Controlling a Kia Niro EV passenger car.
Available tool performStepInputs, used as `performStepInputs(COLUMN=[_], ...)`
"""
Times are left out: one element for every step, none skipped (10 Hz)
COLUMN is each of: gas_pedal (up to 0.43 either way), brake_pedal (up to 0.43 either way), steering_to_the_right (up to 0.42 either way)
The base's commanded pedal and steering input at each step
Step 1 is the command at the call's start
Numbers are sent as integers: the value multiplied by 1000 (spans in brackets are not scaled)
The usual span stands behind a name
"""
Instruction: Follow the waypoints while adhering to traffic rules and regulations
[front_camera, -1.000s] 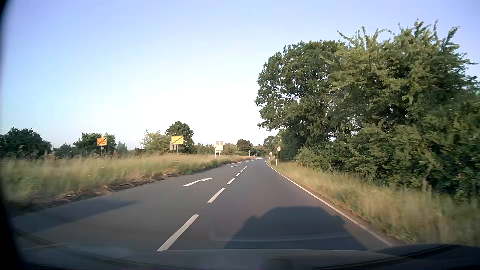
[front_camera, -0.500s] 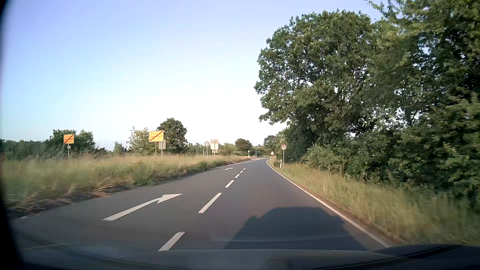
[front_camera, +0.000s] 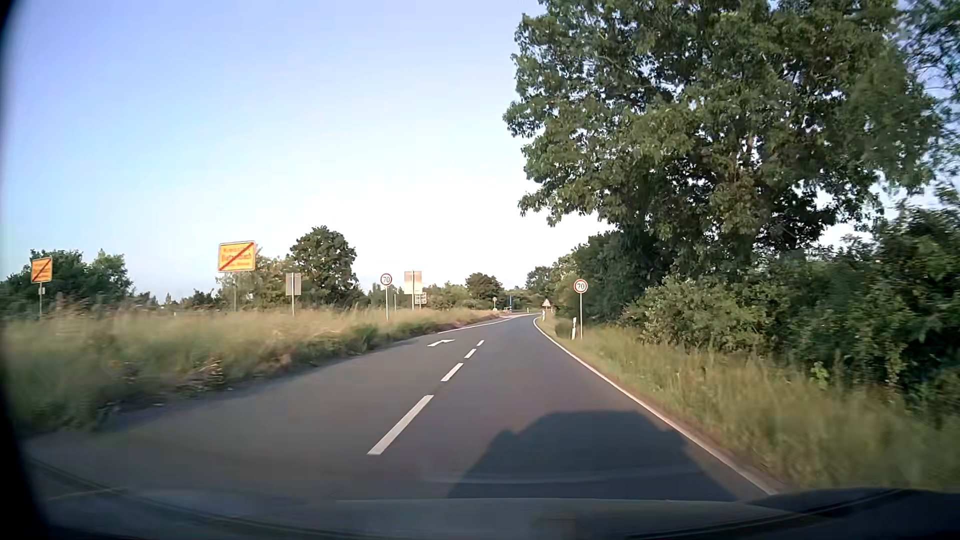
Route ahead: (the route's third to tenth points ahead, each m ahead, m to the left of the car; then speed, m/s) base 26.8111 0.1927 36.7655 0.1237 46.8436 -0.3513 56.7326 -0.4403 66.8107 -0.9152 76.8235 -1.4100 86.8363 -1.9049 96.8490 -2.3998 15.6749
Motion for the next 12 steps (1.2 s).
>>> performStepInputs(gas_pedal=[248, 248, 248, 248, 248, 248, 248, 248, 240, 240, 240, 240], brake_pedal=[12, 12, 12, 12, 12, 12, 12, 12, 12, 12, 12, 12], steering_to_the_right=[0, 0, 0, 0, 0, 0, 0, 0, 0, 0, 0, 0])
